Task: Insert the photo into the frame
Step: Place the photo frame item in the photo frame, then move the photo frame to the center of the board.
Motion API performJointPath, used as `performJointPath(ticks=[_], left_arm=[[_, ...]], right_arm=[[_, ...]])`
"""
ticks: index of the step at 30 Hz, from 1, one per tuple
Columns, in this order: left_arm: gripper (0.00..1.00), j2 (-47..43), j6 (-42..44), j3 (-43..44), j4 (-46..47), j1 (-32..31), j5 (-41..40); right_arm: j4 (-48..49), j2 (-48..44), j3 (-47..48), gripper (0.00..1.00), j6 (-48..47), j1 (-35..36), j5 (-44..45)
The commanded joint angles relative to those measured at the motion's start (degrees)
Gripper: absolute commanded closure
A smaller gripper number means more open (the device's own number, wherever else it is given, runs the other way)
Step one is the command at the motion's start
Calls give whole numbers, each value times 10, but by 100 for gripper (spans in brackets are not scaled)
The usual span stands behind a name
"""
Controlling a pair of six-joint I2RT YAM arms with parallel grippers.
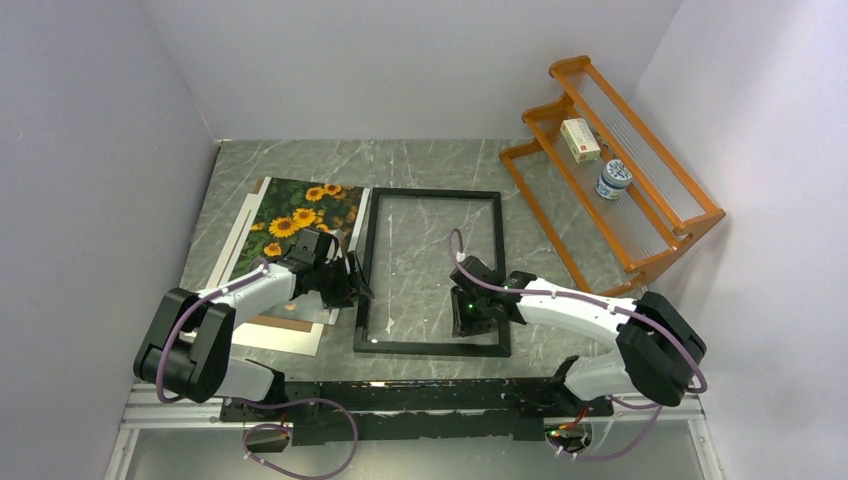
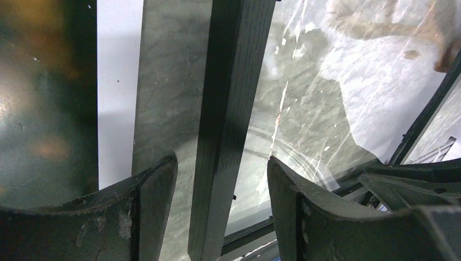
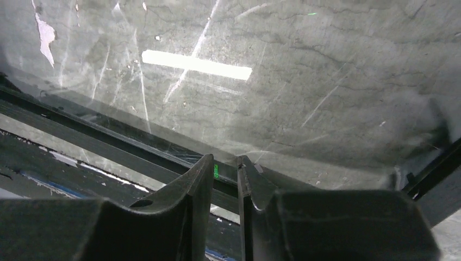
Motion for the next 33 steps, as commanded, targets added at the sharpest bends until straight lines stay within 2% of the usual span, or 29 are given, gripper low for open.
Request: performJointPath(ticks=[1,5,8,10,12,17,26,33], left_arm=[[32,9,-3,-4,10,-3,-4],[32,7,-1,0,5,-3,-6],[32,4,0,4,3,-3,-9],[32,5,1,7,2,-3,-10],[32,7,1,9,3,-3,-13],[32,24,-1,23,11,-3,-12],[32,58,-4,53,26,-3,4],[30,68,-8,63,31,-3,13]], right_arm=[[-19,-9,35,73,-4,0,57],[-30,-40,58,66,1,-25,109],[-43,-57,68,60,4,-80,158],[-51,-65,72,51,2,-120,182],[-52,-71,72,34,2,-153,217],[-10,-54,59,16,-20,-228,215],[83,25,55,13,-40,-318,94],[130,88,80,13,-50,-337,6]])
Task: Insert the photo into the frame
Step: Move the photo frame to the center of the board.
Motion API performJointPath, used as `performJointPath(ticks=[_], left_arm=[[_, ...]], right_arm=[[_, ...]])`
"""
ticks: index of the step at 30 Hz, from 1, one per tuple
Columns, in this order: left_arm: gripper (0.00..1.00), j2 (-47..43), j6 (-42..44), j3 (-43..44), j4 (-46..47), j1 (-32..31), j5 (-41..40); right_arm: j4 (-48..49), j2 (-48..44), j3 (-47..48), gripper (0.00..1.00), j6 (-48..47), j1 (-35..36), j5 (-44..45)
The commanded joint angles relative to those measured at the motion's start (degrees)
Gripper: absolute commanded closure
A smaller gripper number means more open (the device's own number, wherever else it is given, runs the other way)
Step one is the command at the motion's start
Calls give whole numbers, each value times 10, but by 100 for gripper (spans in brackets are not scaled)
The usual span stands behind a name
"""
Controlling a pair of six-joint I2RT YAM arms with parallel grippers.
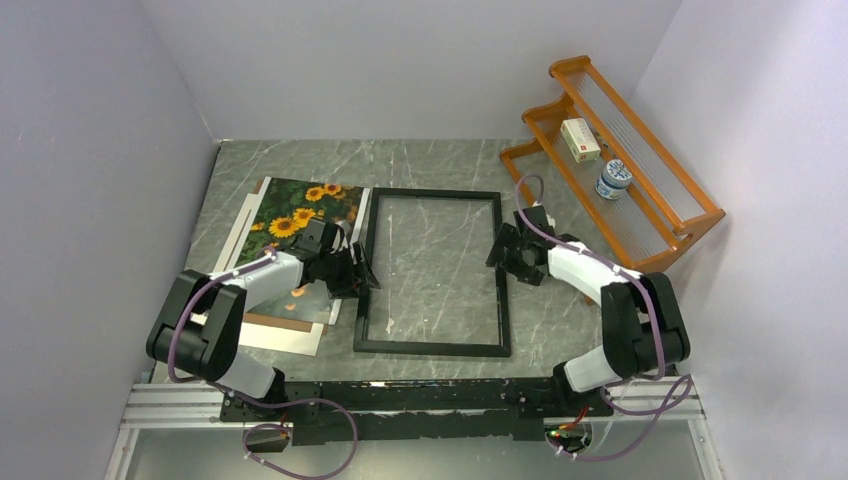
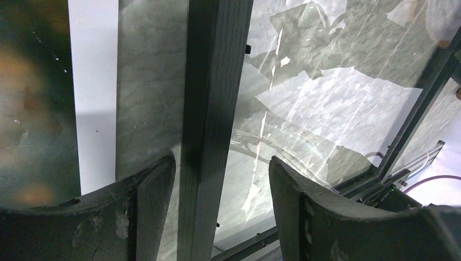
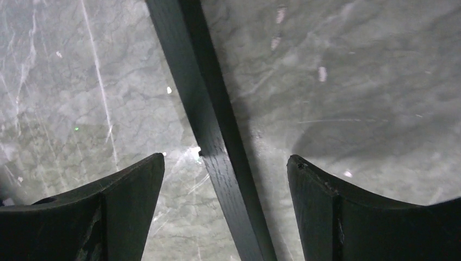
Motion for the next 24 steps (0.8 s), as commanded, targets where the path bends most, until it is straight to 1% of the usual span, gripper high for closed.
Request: performJointPath(ticks=[1,7,11,15,17,21,24], left_arm=[[30,14,-9,15,18,-2,6],[30,31,-13,27,30,-2,21],[30,49,-11,48,35,-3,30],[30,68,-8,72,37,-3,52],[29,72,-4,80,33,-4,49],[27,75,6,102,-9,-4,4],[23,71,14,122,-61,-5,-70]], right_arm=[[60,27,29,13,-15,-4,-75],[91,70,62,15,-24,-12,-121],[122,82,79,16,-28,-14,-136],[121,90,106,17,-22,-18,-142],[120,89,111,17,-18,-21,-137],[83,89,129,17,-6,-27,-72],[60,74,135,16,1,-27,-20]])
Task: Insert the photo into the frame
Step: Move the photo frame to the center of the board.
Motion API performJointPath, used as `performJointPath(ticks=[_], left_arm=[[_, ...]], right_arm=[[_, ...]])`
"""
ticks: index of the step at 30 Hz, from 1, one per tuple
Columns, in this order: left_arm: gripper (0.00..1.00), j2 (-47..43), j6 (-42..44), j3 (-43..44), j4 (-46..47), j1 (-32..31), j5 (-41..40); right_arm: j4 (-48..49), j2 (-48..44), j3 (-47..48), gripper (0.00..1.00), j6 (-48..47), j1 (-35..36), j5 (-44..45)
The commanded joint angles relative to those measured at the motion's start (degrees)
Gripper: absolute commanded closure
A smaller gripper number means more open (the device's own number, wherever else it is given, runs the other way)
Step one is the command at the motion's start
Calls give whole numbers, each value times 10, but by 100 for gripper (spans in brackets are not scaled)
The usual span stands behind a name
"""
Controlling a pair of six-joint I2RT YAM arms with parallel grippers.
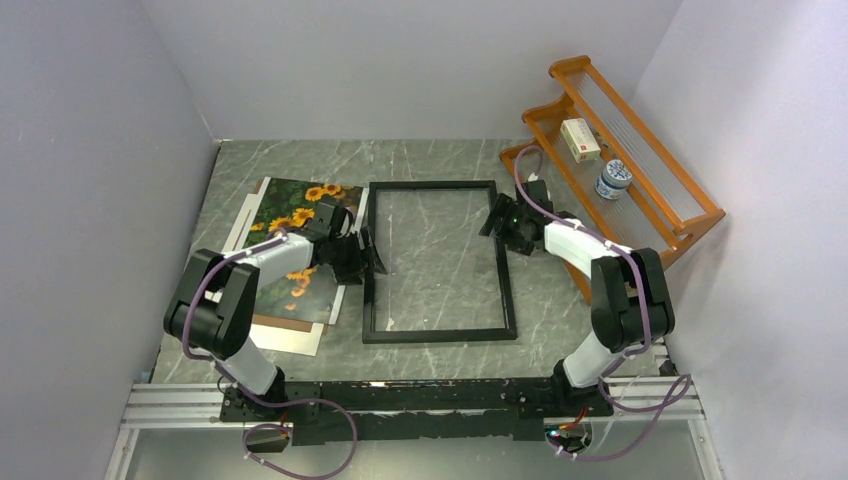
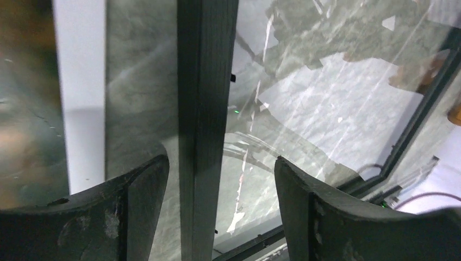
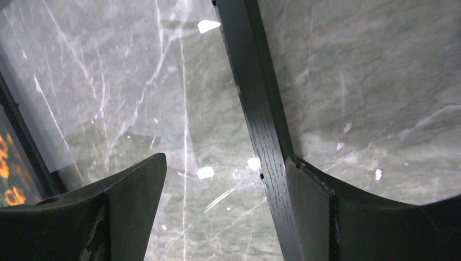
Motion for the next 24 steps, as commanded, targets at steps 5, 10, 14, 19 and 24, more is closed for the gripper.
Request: performJointPath(ticks=[5,10,14,19,24], left_arm=[[18,-36,26,58,-110,-3,-188],[16,-92,27,69,-149,-2,-264],[17,-136,14,62,-164,3,-321],[19,-196,-13,43,-177,25,-359],[20,-267,-37,6,-182,46,-376]], right_arm=[[-17,-75,31,16,15,4,88],[-15,-103,40,18,28,46,47],[13,-99,43,22,72,135,15],[100,-75,30,29,172,250,-2],[163,-18,46,36,253,352,-8]])
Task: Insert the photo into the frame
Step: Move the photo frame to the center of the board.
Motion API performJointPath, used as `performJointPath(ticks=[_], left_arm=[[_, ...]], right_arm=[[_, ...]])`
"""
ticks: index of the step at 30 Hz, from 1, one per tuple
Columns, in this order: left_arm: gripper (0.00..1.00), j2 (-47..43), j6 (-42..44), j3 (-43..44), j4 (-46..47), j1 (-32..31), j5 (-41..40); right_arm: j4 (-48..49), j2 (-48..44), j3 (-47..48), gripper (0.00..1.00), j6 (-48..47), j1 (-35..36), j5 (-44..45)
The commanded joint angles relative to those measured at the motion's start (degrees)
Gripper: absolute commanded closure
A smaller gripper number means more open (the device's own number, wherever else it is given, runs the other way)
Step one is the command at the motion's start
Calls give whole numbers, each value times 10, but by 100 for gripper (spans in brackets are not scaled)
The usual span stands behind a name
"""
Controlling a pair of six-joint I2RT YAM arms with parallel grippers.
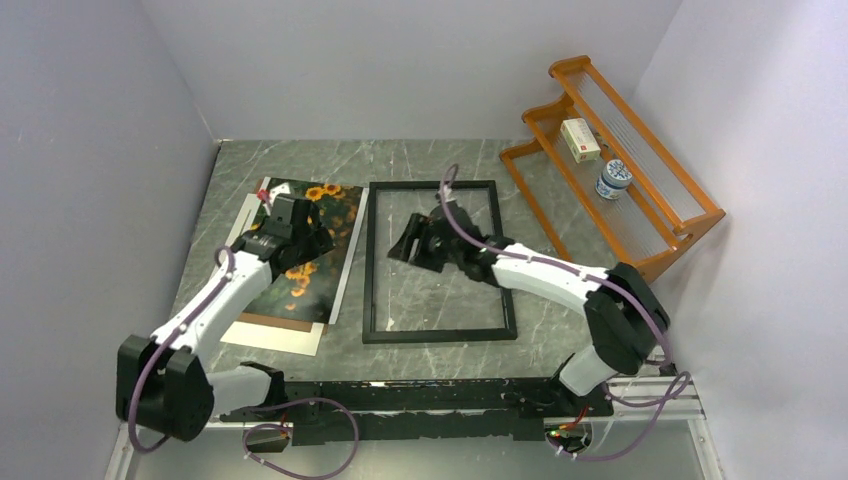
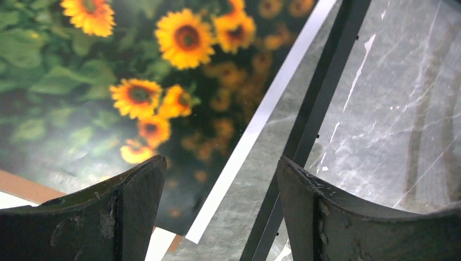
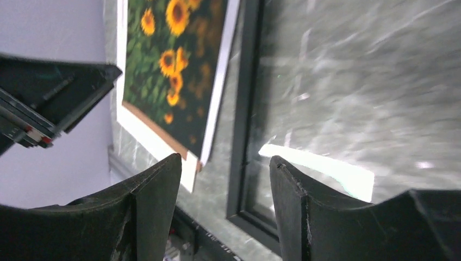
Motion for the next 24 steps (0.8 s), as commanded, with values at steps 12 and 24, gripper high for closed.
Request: performJointPath(ticks=[12,24], left_arm=[[20,-126,-118,-153,-83,33,-6],[37,-149,-297,-223,-174,38,-98]], right_arm=[[73,211,140,37,171,213,-31],[32,298,203,44,181,240,-73]])
